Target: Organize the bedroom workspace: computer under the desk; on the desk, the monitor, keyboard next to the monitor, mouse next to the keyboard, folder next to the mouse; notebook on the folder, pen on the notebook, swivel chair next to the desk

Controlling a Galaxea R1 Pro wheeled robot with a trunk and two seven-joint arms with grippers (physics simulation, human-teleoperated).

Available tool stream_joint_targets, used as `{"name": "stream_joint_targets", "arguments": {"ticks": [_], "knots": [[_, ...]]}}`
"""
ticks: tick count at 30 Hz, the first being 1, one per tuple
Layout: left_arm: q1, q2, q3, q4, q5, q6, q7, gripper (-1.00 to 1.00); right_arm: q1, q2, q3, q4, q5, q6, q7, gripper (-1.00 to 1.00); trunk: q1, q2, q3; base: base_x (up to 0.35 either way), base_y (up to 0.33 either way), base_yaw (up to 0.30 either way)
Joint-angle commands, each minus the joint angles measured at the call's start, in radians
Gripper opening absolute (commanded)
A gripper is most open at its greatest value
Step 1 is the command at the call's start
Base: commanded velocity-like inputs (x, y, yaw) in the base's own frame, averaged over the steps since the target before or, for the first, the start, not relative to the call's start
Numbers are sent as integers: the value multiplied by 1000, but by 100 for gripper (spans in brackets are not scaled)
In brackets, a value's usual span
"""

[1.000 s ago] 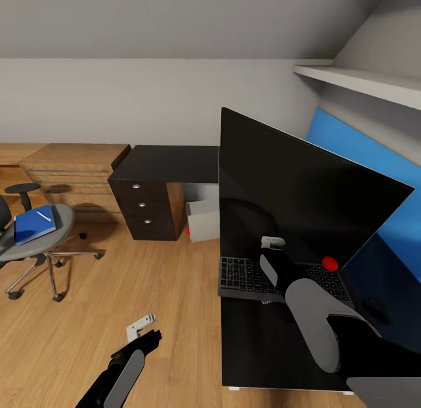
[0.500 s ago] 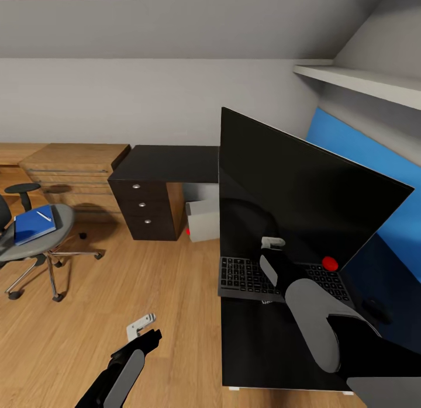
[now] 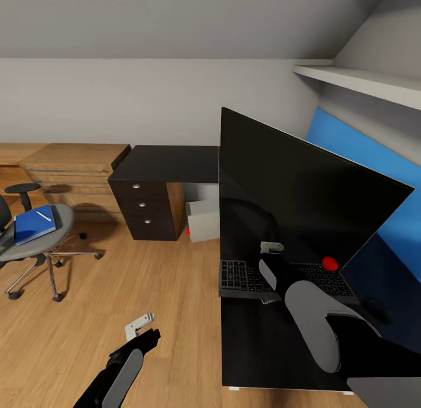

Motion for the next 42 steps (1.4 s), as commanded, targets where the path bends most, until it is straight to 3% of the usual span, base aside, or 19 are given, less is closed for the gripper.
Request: {"name": "stream_joint_targets", "arguments": {"ticks": [1, 42], "knots": [[-1, 1, -2, -2, 6, 2, 7, 100, 0, 1, -11, 0, -1, 5, -1, 100, 0, -1, -1, 0, 0, 0], [-1, 6, -2, -3, 6, 2, 8, 100, 0, -3, -12, 5, -2, -1, 0, 100, 0, -1, -1, -146, 0, 0]]}}
